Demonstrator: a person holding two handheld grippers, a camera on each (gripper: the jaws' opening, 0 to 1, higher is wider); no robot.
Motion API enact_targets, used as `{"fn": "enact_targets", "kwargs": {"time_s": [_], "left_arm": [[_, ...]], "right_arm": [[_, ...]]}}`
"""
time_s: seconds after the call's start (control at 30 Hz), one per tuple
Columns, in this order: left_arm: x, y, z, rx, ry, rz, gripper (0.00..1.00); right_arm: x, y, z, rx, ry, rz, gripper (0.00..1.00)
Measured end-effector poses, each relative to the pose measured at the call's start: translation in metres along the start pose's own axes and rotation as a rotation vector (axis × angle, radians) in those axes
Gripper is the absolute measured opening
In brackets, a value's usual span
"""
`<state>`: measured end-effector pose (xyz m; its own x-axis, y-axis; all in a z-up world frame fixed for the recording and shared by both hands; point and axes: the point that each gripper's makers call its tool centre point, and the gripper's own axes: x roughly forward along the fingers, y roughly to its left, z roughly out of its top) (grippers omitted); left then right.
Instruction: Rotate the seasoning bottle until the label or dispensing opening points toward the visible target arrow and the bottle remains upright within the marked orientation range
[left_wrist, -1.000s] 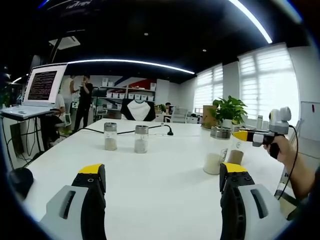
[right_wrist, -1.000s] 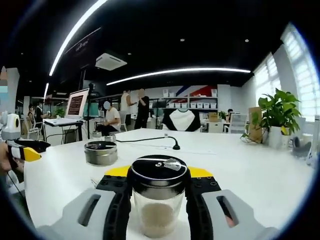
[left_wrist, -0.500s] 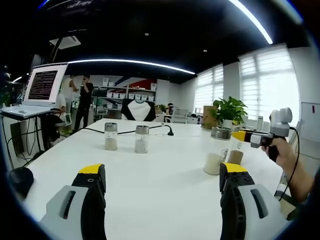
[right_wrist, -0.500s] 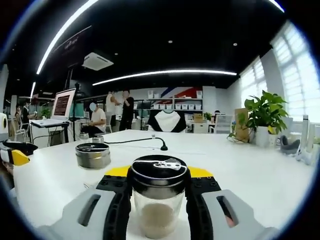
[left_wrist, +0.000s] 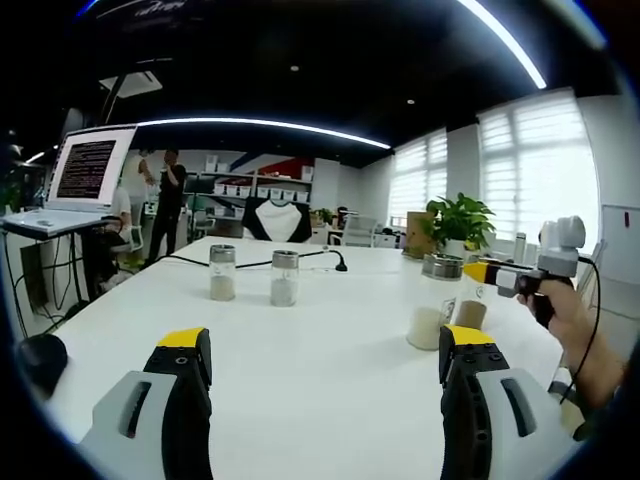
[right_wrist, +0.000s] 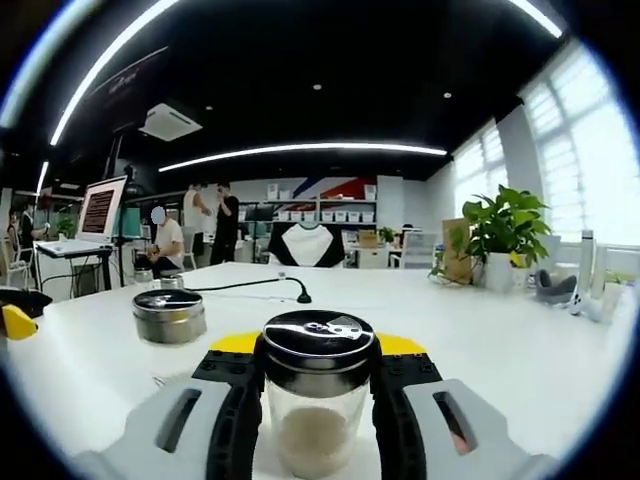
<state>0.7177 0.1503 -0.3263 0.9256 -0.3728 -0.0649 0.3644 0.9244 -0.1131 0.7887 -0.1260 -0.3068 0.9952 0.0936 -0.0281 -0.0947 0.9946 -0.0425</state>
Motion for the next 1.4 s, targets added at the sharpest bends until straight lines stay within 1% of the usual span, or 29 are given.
{"fn": "enact_targets", "kwargs": {"time_s": [0.33,0.73,0.8,0.83,0.87,0.9,1.13,1.3,1.4], "left_arm": [[0.000,0.001,0.000,-0.001,0.000,0.000,0.99],[0.000,0.002,0.000,-0.004,0.002,0.004,0.99],[0.000,0.003,0.000,-0.002,0.002,0.004,0.99],[0.000,0.003,0.000,-0.003,0.002,0.005,0.99],[0.000,0.003,-0.001,-0.004,0.003,0.005,0.99],[0.000,0.003,-0.001,-0.005,0.004,0.005,0.99],[0.001,0.003,-0.003,-0.005,0.010,0.004,0.99],[0.000,0.000,-0.002,-0.001,0.007,0.005,0.99],[-0.001,0.001,-0.001,-0.003,0.005,0.008,0.99]], "right_arm": [[0.001,-0.003,0.000,0.005,0.004,-0.051,0.40],[0.002,-0.003,0.000,0.010,0.018,-0.047,0.40],[0.001,-0.005,0.000,0.030,0.025,-0.041,0.43],[0.001,-0.007,-0.001,0.042,0.027,-0.051,0.46],[0.000,-0.010,0.000,0.035,0.022,-0.056,0.50],[-0.002,-0.011,0.002,0.028,0.013,-0.062,0.50],[-0.007,-0.006,0.008,0.037,0.021,-0.021,0.50],[-0.012,0.000,0.016,0.011,0.023,0.018,0.50],[-0.013,0.000,0.019,-0.006,0.027,0.038,0.51]]}}
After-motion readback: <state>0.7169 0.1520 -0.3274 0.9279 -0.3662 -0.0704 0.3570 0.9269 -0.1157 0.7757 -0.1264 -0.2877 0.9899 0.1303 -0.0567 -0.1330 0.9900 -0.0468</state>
